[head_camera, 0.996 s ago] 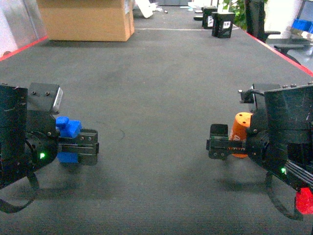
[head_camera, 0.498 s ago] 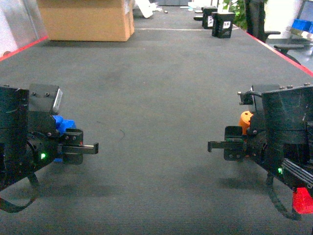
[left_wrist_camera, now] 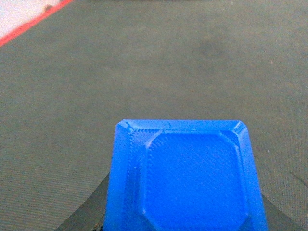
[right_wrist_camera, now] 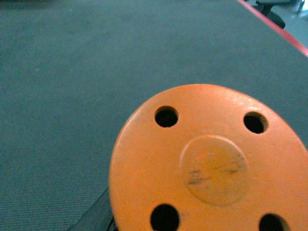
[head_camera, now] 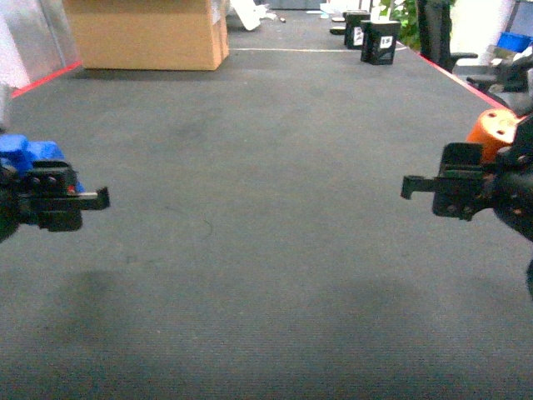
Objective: Sort blue parts and orange caps into right shelf containers
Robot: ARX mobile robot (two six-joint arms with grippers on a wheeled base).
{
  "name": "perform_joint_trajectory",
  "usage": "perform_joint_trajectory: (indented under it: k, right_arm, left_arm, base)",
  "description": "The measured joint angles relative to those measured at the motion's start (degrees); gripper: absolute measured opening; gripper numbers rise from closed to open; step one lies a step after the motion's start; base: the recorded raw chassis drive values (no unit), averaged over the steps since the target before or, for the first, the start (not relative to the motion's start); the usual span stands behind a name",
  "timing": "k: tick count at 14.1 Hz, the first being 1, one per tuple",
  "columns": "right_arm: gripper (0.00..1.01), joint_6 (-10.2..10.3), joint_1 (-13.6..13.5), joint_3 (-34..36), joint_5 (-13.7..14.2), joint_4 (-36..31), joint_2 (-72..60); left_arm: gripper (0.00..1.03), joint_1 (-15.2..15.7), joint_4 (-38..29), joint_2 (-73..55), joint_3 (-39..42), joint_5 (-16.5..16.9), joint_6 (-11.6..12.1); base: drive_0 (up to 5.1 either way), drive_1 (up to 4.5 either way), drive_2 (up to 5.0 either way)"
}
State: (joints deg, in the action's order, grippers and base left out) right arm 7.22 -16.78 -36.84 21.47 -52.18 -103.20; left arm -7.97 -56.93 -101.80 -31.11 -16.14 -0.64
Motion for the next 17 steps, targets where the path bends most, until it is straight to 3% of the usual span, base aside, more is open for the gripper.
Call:
perform_joint_trajectory:
  k: [2,4,5,7,8,11,14,15,16,17]
  right_arm:
    - [0.45,-2.2,-0.1,6.3,1.6,-0.6,11.2]
    - [0.45,-6.3,-2.3,14.5,6.0,3.6,31.5]
    - [0.45,-7.5,-3.6,17.4,8.2,7.1,41.0]
    - [0.45,-8.9,-6.0,20.4,12.2,13.2,55.0]
    - [0.45,-9.6,-8.5,22.8,15.5,18.1,64.8]
    - [0.45,-11.7,-10.6,24.6,20.0,21.2,74.0]
    - [0.45,-12.6,-10.6,24.6,19.6,21.7,73.8]
    - [0.45,-11.7,-9.3,23.3,15.7,29.0,75.2]
    - [0.45,-9.6,-4.1,22.9,3.7,40.0,79.2]
    - [0.45,-8.7,-0.9,24.5,-1.4,42.9,81.8]
  left_arm:
    - [0.43,0.8,-2.9,9.6,4.9,-2.5,1.2]
    - [0.43,0.5,-2.1,27.2,12.0,-8.4,1.2]
    - [0.43,-0.4,-1.0,35.4,14.9,-11.8,2.4]
    - [0.43,-2.5,3.8,47.9,18.6,-16.7,4.5]
    - [0.43,-5.2,9.6,58.0,20.6,-20.4,5.7]
    - [0.43,-10.3,19.1,72.0,21.2,-24.3,7.4]
    - [0.43,-10.5,19.4,72.0,21.1,-24.5,7.9]
    - [0.43,-8.8,28.2,73.8,19.4,-19.5,6.7]
    - [0.43,-3.3,40.7,78.3,17.8,-5.3,4.1]
    - [0.43,-1.0,46.2,80.9,18.6,1.5,2.3]
  base:
    - [0.0,0.00,0.0]
    - [0.0,0.00,0.0]
    - [0.0,0.00,0.0]
    - [0.0,0.00,0.0]
    - [0.0,0.00,0.0]
    - [0.0,0.00,0.0]
    - [0.0,0.00,0.0]
    - [0.0,0.00,0.0]
    - [0.0,0.00,0.0]
    - [0.0,0.00,0.0]
